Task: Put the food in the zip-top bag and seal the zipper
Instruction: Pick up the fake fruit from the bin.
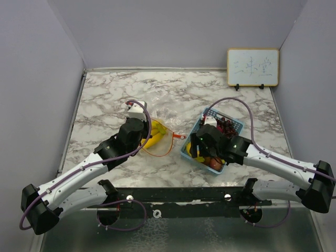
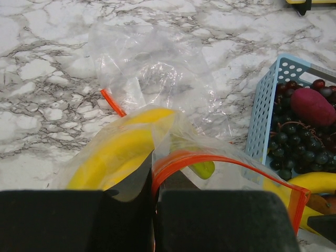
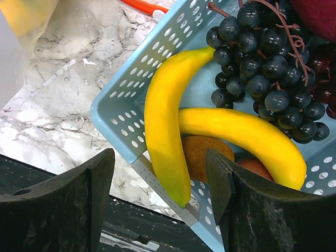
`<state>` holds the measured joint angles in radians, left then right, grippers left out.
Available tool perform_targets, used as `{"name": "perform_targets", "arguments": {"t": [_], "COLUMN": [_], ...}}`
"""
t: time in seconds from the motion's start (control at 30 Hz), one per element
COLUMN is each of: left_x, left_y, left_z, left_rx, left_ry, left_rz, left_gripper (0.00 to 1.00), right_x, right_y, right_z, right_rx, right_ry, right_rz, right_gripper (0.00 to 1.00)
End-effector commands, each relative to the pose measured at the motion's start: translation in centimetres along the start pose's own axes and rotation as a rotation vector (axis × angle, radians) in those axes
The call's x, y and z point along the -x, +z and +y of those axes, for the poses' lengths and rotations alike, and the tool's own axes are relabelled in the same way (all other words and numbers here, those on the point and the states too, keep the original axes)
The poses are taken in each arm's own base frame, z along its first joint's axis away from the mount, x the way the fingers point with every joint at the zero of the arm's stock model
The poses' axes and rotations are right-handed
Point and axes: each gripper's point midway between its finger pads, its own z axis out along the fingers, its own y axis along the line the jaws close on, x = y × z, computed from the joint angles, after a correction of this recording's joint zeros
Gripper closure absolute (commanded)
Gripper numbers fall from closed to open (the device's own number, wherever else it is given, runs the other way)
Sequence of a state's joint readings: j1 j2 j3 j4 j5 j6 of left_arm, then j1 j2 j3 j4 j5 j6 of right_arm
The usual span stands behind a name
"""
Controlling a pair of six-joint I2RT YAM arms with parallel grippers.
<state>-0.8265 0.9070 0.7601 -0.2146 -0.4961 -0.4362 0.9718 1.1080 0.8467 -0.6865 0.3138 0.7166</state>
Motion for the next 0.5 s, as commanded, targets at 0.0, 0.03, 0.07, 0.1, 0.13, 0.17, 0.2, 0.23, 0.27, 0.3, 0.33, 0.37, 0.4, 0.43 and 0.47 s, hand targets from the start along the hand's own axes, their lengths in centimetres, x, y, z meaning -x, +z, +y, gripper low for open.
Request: {"name": "perform_targets", "arguments": {"t": [0.0,0.03,0.07,0.1,0.13,0.17,0.2,0.23,0.27,0.3,0.33,0.37,0.4,0.43,0.47], "left_x": [0.0,0.0,0.0,0.1,0.1,0.0,0.0,0.0,-0.1,-0.2,-0.3,-0.3,-0.4,-0.4,-0.5], "left_y": [-0.1,-0.2,-0.2,-0.3,-0.3,-0.3,-0.3,-0.3,-0.2,-0.2,-0.1,-0.1,-0.1,-0.1,-0.1], "left_z": [-0.3,-0.3,-0.3,-0.3,-0.3,-0.2,-0.1,-0.1,-0.1,-0.1,-0.1,-0.2,-0.1,-0.1,0.0], "left_rx": [-0.022,-0.021,-0.023,-0.025,-0.024,-0.023,-0.02,-0.019,-0.018,-0.019,-0.019,-0.019,-0.017,-0.017,-0.013], "left_ry": [-0.015,-0.017,-0.018,-0.019,-0.018,-0.015,-0.014,-0.012,-0.012,-0.01,-0.009,-0.006,-0.006,-0.004,-0.003], "left_rz": [0.0,0.0,-0.001,-0.004,-0.004,-0.004,-0.003,-0.003,-0.001,0.002,0.005,0.008,0.009,0.01,0.011], "left_gripper": [1.0,1.0,1.0,1.0,1.0,1.0,1.0,1.0,1.0,1.0,1.0,1.0,1.0,1.0,1.0], "right_x": [1.6,1.6,1.5,1.5,1.5,1.5,1.5,1.5,1.4,1.1,0.8,0.3,-0.2,-0.7,-1.3], "right_y": [1.7,2.2,2.8,3.3,3.7,4.0,4.4,4.7,5.0,5.3,5.5,5.7,5.8,5.9,6.0], "right_z": [0.1,-0.2,-0.4,-0.5,-0.5,-0.4,-0.3,-0.1,0.2,0.5,0.7,1.0,1.2,1.2,1.1], "right_rx": [-0.026,-0.033,-0.034,-0.033,-0.024,-0.014,0.0,0.01,0.023,0.037,0.05,0.066,0.076,0.082,0.082], "right_ry": [-0.005,0.004,0.012,0.022,0.03,0.034,0.035,0.036,0.033,0.026,0.02,0.016,0.015,0.013,0.013], "right_rz": [-0.03,-0.017,-0.006,0.001,0.006,0.008,0.012,0.017,0.029,0.047,0.067,0.09,0.111,0.135,0.154], "right_gripper": [0.33,0.34,0.35,0.35,0.36,0.36,0.37,0.37,0.37,0.37,0.37,0.38,0.38,0.38,0.39]}}
